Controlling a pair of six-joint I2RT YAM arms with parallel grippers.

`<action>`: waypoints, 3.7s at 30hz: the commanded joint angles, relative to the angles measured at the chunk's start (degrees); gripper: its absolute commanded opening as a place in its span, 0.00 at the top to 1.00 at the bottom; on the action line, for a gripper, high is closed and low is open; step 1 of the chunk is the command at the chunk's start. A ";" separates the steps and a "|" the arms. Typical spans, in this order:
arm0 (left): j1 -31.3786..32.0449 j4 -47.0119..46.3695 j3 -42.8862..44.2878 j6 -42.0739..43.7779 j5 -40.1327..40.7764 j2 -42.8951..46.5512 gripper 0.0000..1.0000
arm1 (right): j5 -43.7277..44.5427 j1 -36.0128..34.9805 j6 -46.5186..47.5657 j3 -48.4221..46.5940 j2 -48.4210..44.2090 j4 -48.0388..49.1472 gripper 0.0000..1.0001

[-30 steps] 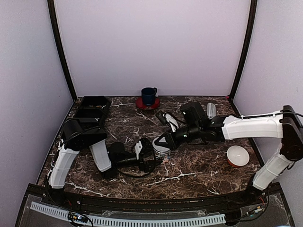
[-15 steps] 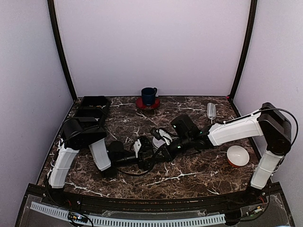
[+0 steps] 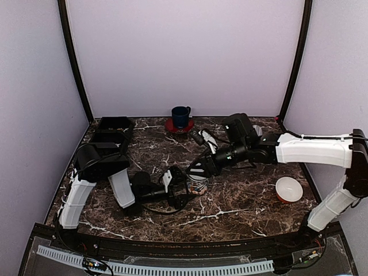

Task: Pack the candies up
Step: Screw the box lid onto the packing bottle.

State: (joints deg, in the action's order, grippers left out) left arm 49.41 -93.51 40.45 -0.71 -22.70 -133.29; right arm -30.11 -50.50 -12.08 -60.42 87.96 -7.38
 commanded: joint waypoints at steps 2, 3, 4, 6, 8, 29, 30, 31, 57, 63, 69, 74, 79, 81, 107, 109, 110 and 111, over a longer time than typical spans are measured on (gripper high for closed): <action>0.21 4.61 0.23 -0.55 0.32 -0.94 0.01 | 9.11 0.50 9.24 -4.27 -4.87 -10.59 0.33; 0.17 4.84 0.44 -0.52 0.66 -0.94 0.01 | 12.09 0.69 10.75 -4.73 -5.06 -12.15 0.27; 0.16 5.24 0.98 -0.59 1.09 -0.96 0.01 | 13.99 0.94 11.83 -5.15 -4.99 -13.39 0.24; -0.07 6.05 1.49 -1.16 1.59 -0.95 0.01 | 17.58 1.03 13.25 -7.71 -4.28 -15.94 0.23; -0.26 6.02 1.76 -1.48 1.29 -1.21 0.01 | 18.08 0.94 14.35 -9.89 -3.99 -15.92 0.24; -1.03 5.09 3.15 -1.74 -3.67 -3.69 0.05 | 2.04 2.34 5.83 -0.86 17.42 6.22 1.00; -1.06 5.16 3.21 -1.83 -3.68 -3.72 0.05 | 2.40 2.25 5.65 -0.24 16.64 6.86 1.00; -1.07 5.27 3.23 -1.88 -3.68 -3.79 0.06 | 2.81 2.33 5.56 0.19 15.52 7.22 1.00; -1.07 4.40 3.36 -2.70 -4.90 -3.99 0.10 | 0.08 3.36 5.18 8.99 9.55 8.33 1.00; -1.07 4.93 3.91 -2.48 -5.16 -3.63 0.08 | 1.45 3.48 9.38 0.25 0.54 -1.51 0.86; -1.07 7.66 4.97 -1.61 -5.49 -3.01 0.04 | 13.13 3.95 16.46 -1.89 -5.10 -9.18 0.40; -1.16 10.68 7.25 -0.46 -9.73 -3.18 0.03 | 15.80 4.25 29.88 -3.95 -5.47 -16.78 0.02; -1.24 12.20 9.08 -0.43 -14.77 -3.83 0.10 | 13.43 4.30 40.21 -0.24 -6.40 -15.53 0.02; -1.20 12.38 9.12 -0.52 -16.52 -4.11 0.14 | 12.64 4.29 41.87 0.24 -5.99 -14.93 0.02; -1.24 14.26 10.48 0.45 -28.49 -5.81 0.18 | 1.06 4.28 51.53 -5.13 4.20 -22.25 0.02; -1.24 14.36 10.46 0.45 -28.62 -5.77 0.18 | 0.87 4.29 51.81 -5.23 5.43 -22.64 0.02; -1.24 14.40 10.50 0.45 -28.63 -5.87 0.18 | 1.02 4.29 51.87 -5.23 5.93 -22.68 0.02; -1.24 14.37 10.48 0.45 -28.75 -5.90 0.18 | 1.15 4.28 51.82 -5.23 6.39 -22.62 0.02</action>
State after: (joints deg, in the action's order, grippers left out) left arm 47.99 -85.89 51.44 1.74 -48.60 -136.70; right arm -27.57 -46.39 38.74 -64.38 92.18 -29.41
